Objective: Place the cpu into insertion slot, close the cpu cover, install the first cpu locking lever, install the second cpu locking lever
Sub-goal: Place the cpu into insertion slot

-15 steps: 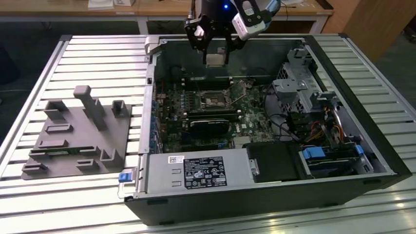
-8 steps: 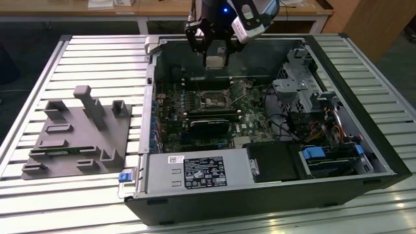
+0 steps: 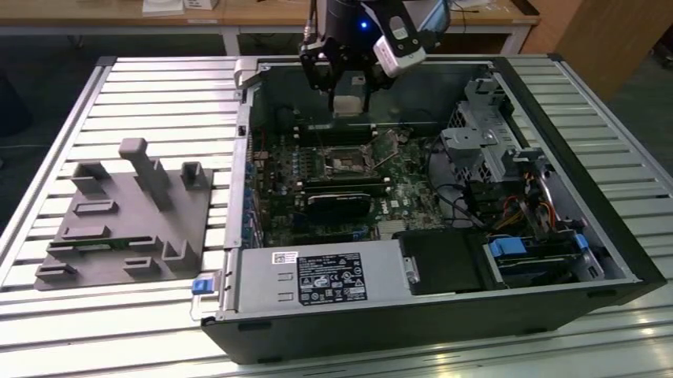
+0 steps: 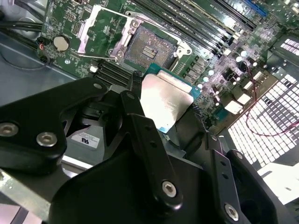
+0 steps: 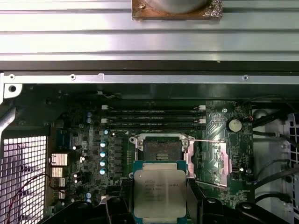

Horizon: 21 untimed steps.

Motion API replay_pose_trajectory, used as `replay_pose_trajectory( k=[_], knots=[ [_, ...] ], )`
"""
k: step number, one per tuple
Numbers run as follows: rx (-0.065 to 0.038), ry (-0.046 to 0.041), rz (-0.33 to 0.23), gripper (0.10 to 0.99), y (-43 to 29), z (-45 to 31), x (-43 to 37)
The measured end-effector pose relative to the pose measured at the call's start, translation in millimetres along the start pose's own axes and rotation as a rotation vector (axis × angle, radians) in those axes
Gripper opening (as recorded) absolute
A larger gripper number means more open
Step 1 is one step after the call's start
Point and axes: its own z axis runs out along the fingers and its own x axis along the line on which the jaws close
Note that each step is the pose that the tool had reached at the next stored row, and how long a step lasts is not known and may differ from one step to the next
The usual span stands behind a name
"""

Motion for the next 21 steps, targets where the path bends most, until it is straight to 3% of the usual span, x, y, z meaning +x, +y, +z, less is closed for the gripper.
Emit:
replay_pose_trajectory(
  k=[11,21],
  knots=[
    [0.0,-0.0024,0.0,0.541,-0.9,9.9,0.9],
    [0.0,-0.0057,-0.001,0.541,-2.4,26.9,0.9]
  ],
)
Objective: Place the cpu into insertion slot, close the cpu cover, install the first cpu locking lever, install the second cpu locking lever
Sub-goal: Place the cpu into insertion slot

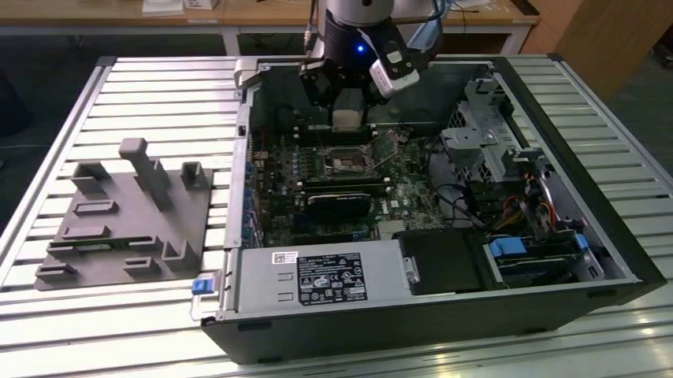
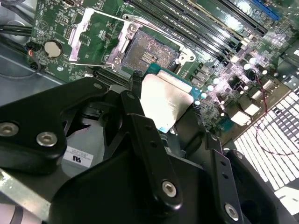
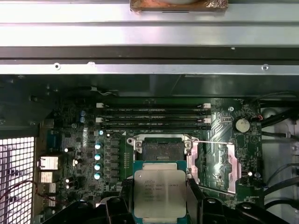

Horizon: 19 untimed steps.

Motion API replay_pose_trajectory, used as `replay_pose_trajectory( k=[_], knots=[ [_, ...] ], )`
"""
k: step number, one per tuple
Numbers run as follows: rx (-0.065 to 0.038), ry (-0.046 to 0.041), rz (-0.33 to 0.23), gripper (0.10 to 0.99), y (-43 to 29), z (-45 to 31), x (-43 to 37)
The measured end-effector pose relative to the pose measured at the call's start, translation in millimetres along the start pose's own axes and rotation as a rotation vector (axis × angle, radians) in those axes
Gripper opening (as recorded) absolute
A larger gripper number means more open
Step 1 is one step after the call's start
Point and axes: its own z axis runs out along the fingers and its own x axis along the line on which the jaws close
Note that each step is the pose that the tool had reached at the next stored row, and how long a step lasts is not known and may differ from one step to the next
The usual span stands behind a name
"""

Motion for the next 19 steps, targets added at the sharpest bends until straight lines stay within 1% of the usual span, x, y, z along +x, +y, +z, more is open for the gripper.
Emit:
replay_pose_trajectory(
  k=[10,19],
  knots=[
    [0.0,0.0,0.0,0.541,-1.4,16.6,-0.2],
    [0.0,0.0001,0.0,0.541,-0.6,23.5,-2.2]
  ],
)
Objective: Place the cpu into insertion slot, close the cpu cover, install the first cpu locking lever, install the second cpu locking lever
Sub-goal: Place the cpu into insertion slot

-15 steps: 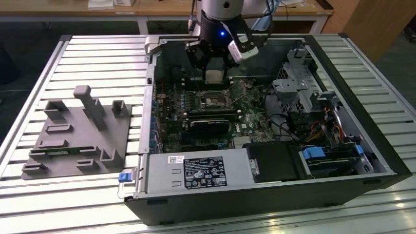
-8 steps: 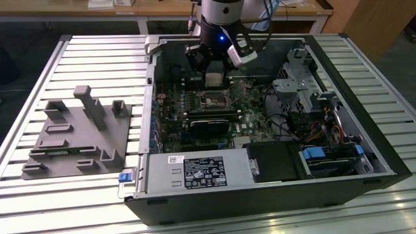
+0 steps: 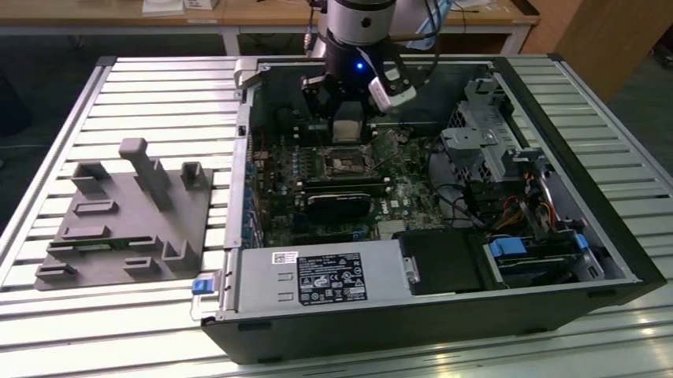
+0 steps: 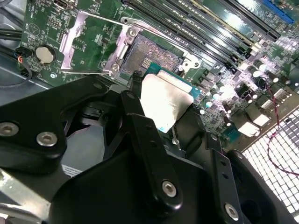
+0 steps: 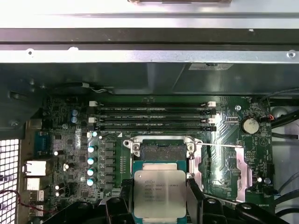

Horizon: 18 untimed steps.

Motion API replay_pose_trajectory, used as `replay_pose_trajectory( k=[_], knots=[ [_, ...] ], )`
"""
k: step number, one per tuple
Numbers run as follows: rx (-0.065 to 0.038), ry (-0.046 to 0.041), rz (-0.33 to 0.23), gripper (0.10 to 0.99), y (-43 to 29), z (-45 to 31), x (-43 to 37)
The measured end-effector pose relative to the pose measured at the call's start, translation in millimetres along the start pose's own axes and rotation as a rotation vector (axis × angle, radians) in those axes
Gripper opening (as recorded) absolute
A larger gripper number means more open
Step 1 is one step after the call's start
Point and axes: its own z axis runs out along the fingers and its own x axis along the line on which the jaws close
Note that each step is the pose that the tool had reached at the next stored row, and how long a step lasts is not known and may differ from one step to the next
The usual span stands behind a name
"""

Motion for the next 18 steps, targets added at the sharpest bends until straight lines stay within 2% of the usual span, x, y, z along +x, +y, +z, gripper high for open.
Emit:
replay_pose_trajectory(
  k=[9,15,18],
  knots=[
    [0.0,0.0,0.0,0.541,0.5,7.0,-7.8],
    [0.0,0.0,0.0,0.541,-0.4,17.4,-9.1],
    [0.0,0.0,0.0,0.541,-0.5,18.8,-9.2]
  ],
)
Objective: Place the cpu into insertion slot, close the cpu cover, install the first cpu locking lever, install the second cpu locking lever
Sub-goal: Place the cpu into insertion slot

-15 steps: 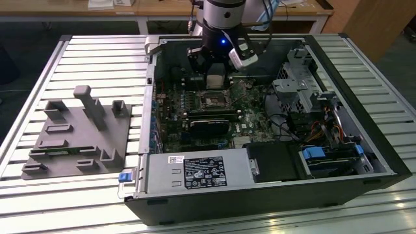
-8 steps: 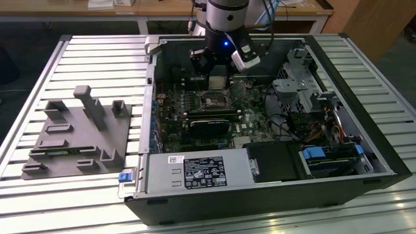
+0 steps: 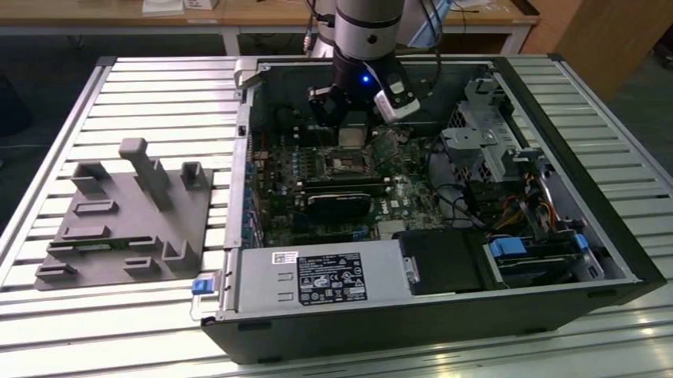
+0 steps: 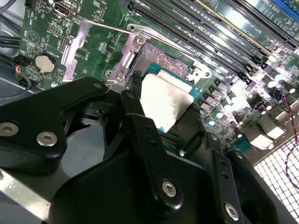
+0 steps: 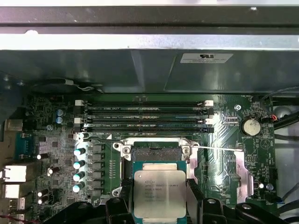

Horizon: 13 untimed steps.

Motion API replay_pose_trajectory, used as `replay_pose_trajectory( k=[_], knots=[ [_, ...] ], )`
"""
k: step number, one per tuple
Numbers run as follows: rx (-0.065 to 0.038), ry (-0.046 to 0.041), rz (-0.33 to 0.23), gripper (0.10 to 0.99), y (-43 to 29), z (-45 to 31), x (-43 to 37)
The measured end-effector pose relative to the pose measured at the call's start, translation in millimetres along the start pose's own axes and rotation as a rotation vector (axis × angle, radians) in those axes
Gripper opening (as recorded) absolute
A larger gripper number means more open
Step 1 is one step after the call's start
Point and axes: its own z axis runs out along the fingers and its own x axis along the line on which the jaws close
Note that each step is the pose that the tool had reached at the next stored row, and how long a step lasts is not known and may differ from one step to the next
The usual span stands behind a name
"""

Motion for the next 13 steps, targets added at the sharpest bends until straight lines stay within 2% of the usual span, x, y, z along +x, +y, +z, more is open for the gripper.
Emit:
replay_pose_trajectory(
  k=[6,13],
  knots=[
    [0.0,-0.0008,0.009,0.541,0.0,0.2,0.0],
    [0.0,-0.009,0.1,0.541,-0.1,1.1,0.0]
  ],
)
